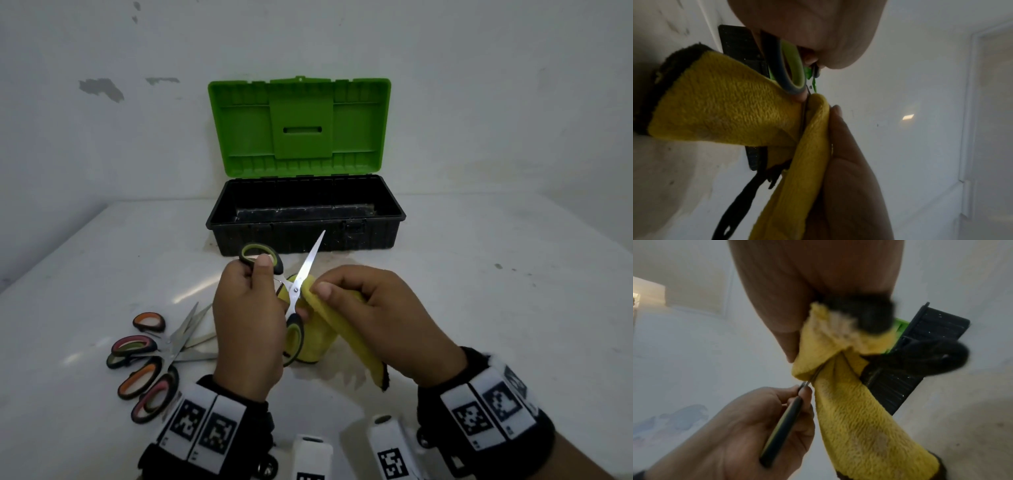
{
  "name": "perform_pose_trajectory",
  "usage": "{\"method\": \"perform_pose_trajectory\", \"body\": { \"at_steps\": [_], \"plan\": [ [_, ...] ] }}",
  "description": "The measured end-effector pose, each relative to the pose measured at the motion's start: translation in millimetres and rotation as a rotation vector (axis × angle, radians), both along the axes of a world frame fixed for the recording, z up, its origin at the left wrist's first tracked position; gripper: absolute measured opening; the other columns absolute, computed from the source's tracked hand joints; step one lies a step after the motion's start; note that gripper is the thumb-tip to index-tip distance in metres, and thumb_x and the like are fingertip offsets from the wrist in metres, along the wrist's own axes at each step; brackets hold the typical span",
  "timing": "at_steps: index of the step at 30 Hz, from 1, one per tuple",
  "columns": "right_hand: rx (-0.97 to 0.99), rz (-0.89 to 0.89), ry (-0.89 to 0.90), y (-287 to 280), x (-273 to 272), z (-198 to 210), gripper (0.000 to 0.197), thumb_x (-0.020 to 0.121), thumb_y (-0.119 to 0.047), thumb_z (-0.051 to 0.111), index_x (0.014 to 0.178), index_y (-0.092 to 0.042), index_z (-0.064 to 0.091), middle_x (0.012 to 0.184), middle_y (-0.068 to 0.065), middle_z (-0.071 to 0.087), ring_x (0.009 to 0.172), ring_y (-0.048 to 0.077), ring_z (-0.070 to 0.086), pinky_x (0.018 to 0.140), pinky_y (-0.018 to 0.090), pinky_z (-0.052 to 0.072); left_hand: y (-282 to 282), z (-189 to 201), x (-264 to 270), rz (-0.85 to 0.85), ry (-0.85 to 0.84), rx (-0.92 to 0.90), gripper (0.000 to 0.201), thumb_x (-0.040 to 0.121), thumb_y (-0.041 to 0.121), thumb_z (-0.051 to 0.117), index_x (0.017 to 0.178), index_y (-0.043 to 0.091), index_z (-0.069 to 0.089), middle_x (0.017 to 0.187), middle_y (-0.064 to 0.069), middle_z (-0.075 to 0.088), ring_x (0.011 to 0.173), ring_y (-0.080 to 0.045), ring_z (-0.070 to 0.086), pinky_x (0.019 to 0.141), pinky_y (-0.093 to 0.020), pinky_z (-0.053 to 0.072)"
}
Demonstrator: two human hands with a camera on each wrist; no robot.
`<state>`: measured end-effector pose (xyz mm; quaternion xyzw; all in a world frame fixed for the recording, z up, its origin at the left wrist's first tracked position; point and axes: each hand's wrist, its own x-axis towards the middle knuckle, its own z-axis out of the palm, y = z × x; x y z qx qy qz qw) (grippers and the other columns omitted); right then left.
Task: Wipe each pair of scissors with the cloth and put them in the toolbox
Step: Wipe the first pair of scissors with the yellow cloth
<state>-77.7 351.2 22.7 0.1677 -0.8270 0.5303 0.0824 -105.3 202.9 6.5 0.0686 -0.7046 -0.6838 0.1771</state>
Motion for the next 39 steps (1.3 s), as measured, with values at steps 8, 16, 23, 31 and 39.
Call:
{"method": "perform_pose_trajectory", "body": {
  "at_steps": [8, 16, 23, 31, 39],
  "plan": [
    [0.009, -0.069, -0.048, 3.4, -4.1, -7.4, 0.004, 0.083, -0.013, 0.076, 0.082, -0.017, 0.075, 0.083, -0.010, 0.073, 0.082, 0.003, 0.067, 0.074, 0.011, 0.047, 1.6, -7.0, 0.1, -0.026, 0.004, -0.015, 0.028, 0.096, 0.043, 0.049, 0.081, 0.025, 0.065, 0.057, -0.001, 0.048, 0.061, -0.042, 0.056, 0.060, -0.055, 0.053],
    [0.075, -0.123, -0.091, 17.6, -0.6, -4.9, 0.009, 0.080, -0.018, 0.080, 0.076, -0.026, 0.077, 0.079, -0.018, 0.072, 0.076, -0.002, 0.066, 0.065, 0.009, 0.047, 0.9, -3.7, 3.8, -0.017, -0.047, 0.102, 0.028, 0.103, 0.033, 0.045, 0.091, 0.015, 0.063, 0.038, 0.003, 0.047, 0.047, -0.028, 0.068, 0.054, -0.038, 0.052],
    [0.113, -0.124, -0.138, 30.7, -1.6, -1.9, 0.008, 0.079, -0.016, 0.080, 0.077, -0.024, 0.078, 0.080, -0.017, 0.073, 0.076, -0.004, 0.066, 0.065, 0.006, 0.046, -1.9, -6.4, 3.5, 0.003, -0.045, 0.128, 0.027, 0.104, 0.029, 0.044, 0.093, 0.013, 0.062, 0.042, 0.010, 0.052, 0.047, -0.026, 0.068, 0.048, -0.030, 0.051],
    [0.191, -0.284, -0.163, 68.9, -18.0, -3.8, 0.009, 0.081, -0.017, 0.076, 0.076, -0.025, 0.075, 0.077, -0.014, 0.073, 0.074, -0.004, 0.065, 0.063, 0.009, 0.045, -18.3, -2.4, -8.3, 0.093, -0.051, 0.189, 0.027, 0.104, 0.029, 0.041, 0.092, 0.011, 0.056, 0.046, 0.014, 0.057, 0.047, -0.019, 0.068, 0.047, -0.028, 0.048],
    [0.354, -0.296, -0.091, 62.1, -32.0, -0.2, 0.004, 0.089, -0.025, 0.071, 0.087, -0.023, 0.074, 0.090, -0.013, 0.072, 0.075, -0.013, 0.061, 0.071, 0.012, 0.048, -7.5, 0.7, -0.3, -0.005, -0.071, 0.385, 0.018, 0.104, 0.022, 0.042, 0.094, 0.014, 0.054, 0.073, -0.003, 0.053, 0.056, -0.019, 0.072, 0.048, -0.026, 0.045]
  ]
}}
